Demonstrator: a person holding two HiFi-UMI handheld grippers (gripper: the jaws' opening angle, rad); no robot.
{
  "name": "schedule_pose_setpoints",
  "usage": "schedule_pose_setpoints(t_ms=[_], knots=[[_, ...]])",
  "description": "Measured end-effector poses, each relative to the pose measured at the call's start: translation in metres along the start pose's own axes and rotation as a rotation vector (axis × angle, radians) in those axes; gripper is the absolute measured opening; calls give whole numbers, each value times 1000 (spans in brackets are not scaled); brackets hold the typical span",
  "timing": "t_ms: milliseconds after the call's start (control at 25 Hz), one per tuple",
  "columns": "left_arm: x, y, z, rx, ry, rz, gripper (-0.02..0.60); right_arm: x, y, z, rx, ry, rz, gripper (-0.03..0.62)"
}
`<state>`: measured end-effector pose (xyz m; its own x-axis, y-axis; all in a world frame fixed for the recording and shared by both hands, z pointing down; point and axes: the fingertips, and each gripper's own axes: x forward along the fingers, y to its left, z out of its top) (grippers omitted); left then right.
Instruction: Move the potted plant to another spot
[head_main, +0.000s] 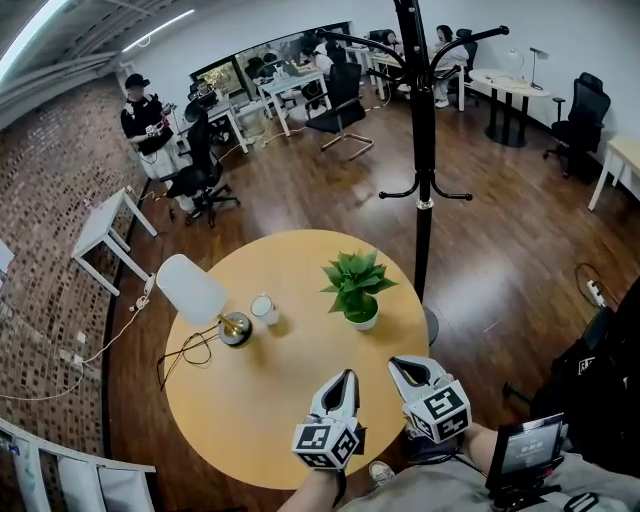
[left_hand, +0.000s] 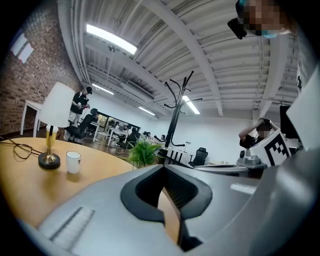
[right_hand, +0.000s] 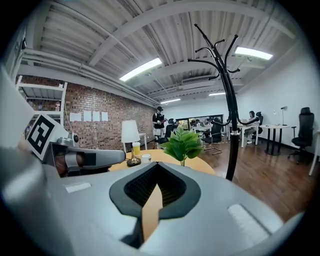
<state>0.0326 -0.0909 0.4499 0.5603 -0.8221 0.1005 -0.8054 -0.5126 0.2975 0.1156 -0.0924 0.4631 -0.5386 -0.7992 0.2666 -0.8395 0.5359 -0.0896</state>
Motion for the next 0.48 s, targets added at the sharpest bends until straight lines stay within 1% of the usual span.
schedule_pose_setpoints(t_ms=[200,480], knots=[[38,27,-8,-13,32,30,2,42,-28,-8,11,40,26,8],[79,66,-39,-35,91,83,2,93,-62,-31,6,88,49,8]])
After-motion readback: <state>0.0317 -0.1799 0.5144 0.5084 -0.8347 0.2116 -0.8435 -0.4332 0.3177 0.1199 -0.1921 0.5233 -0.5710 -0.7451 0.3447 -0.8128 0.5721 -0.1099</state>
